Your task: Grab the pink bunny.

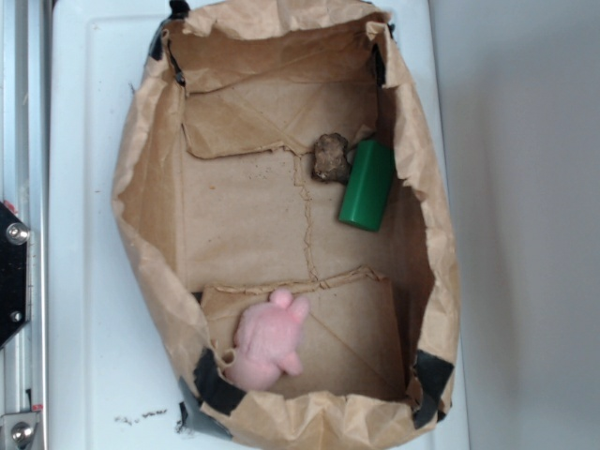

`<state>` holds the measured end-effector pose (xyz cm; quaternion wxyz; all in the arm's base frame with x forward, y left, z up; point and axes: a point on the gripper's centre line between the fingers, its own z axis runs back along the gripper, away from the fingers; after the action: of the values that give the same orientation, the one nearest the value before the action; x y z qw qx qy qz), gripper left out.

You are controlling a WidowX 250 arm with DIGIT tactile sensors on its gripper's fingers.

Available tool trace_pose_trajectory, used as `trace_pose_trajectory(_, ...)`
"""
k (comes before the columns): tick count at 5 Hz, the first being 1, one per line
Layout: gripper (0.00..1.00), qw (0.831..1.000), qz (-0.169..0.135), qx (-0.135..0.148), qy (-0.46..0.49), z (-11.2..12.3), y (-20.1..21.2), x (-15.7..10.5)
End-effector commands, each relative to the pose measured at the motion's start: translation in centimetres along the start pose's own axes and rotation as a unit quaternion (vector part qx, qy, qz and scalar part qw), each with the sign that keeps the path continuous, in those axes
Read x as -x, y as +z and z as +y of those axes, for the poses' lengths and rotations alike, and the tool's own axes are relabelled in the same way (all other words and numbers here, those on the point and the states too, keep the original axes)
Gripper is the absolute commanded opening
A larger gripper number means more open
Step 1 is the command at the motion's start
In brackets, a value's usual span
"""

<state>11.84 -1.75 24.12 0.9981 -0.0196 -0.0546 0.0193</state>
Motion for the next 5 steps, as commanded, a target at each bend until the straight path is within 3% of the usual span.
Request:
trace_pose_trajectory(1,1.00,1.000,0.000,0.000,0.000,0.0,0.0,0.0)
trace_pose_trajectory(3,1.00,0.999,-0.026,0.005,0.020,-0.5,-0.9,-7.6)
trace_pose_trajectory(4,1.00,0.998,-0.035,-0.006,0.045,0.3,-2.1,-10.6)
trace_pose_trajectory(5,1.00,0.996,-0.034,0.004,0.087,2.3,-4.0,-13.7)
